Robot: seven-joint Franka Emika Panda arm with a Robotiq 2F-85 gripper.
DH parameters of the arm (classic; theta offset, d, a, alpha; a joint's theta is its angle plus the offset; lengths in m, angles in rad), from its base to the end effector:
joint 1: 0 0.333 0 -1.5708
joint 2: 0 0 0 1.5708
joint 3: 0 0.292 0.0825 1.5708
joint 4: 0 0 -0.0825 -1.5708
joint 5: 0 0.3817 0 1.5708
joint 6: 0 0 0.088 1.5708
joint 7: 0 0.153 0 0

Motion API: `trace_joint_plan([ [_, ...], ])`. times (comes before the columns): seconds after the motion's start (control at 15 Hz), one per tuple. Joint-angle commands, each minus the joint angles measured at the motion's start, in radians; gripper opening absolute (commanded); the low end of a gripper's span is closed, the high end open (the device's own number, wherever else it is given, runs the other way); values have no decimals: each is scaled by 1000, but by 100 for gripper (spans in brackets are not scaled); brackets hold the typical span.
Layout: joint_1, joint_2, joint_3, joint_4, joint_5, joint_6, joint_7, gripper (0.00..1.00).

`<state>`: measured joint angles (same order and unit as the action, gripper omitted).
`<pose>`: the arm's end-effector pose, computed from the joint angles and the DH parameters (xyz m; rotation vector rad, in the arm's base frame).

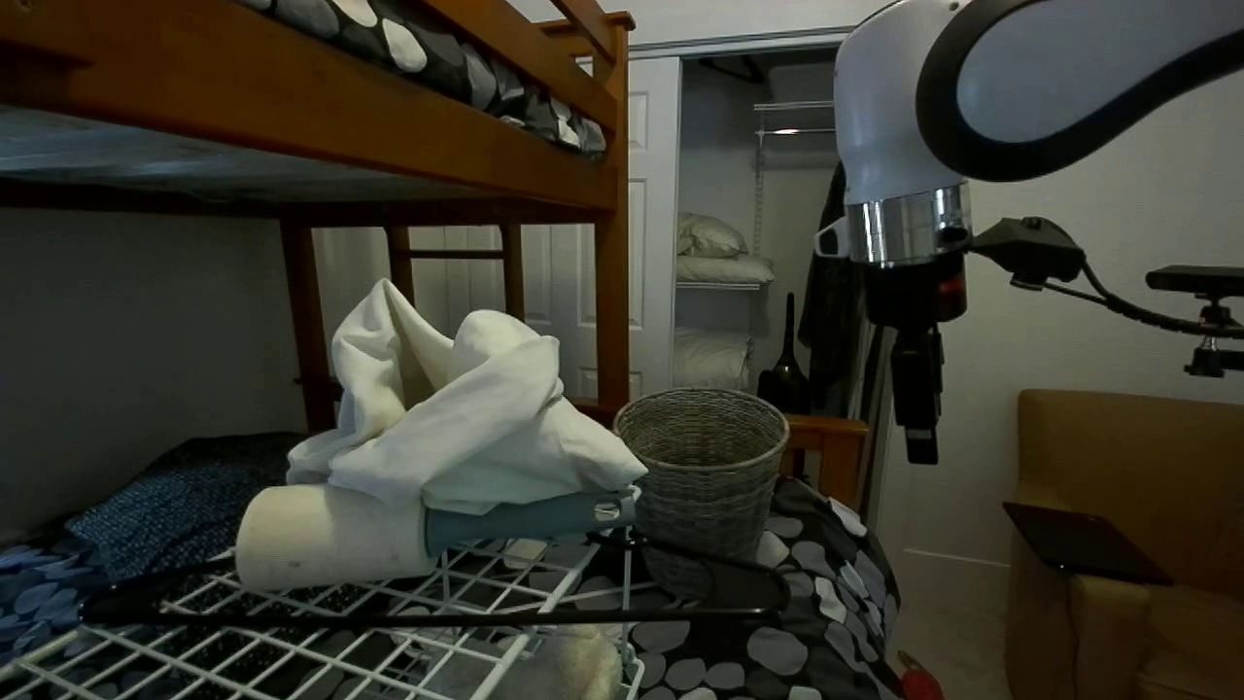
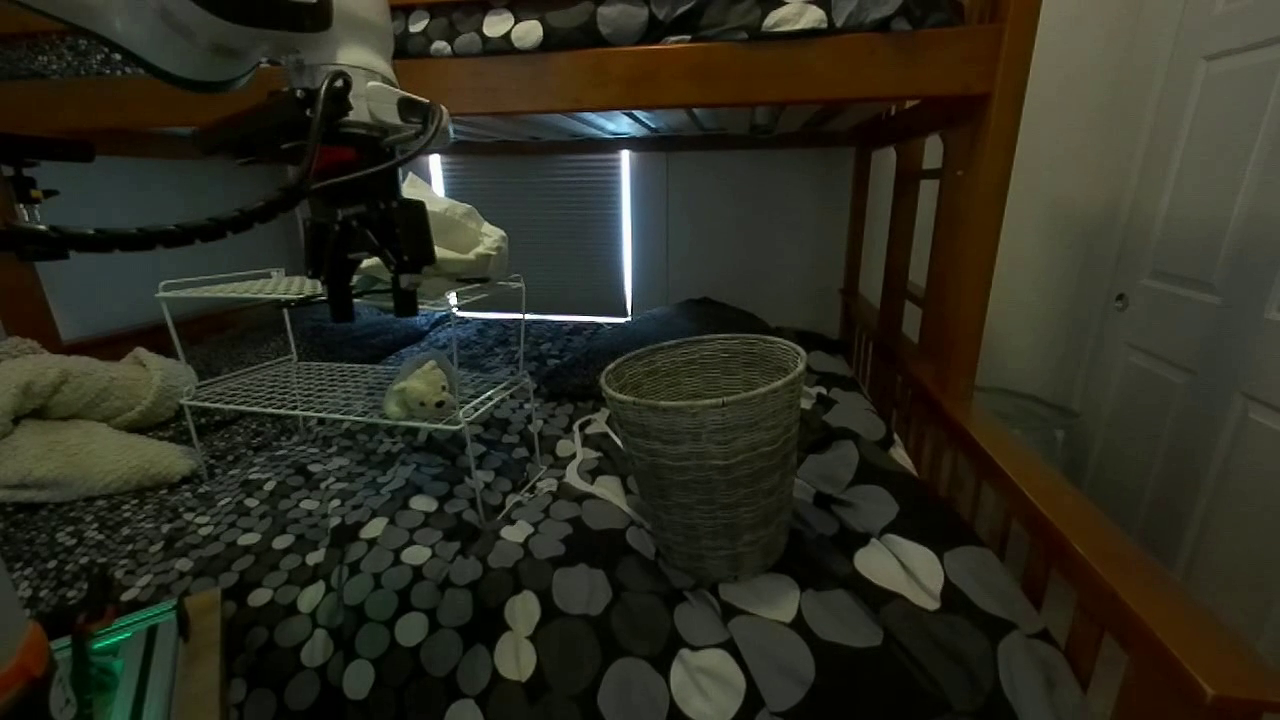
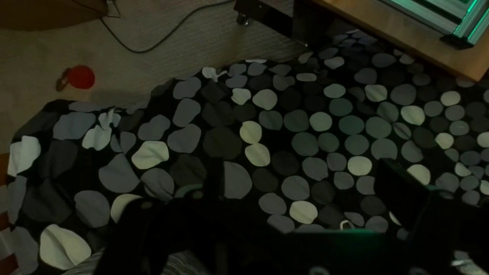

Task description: Pick up the white bedsheet from the brown basket and put it on the top white rack

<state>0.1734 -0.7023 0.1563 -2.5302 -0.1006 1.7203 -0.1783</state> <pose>0.3232 0.0932 0.4299 2.8461 0.7061 -0.1516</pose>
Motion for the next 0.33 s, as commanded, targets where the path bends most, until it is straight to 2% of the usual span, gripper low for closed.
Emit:
trace_joint_plan([
  [0.0, 16, 0, -12, 2, -8, -3, 8, 100],
  [0.27, 16, -12, -12, 2, -8, -3, 9, 100],
])
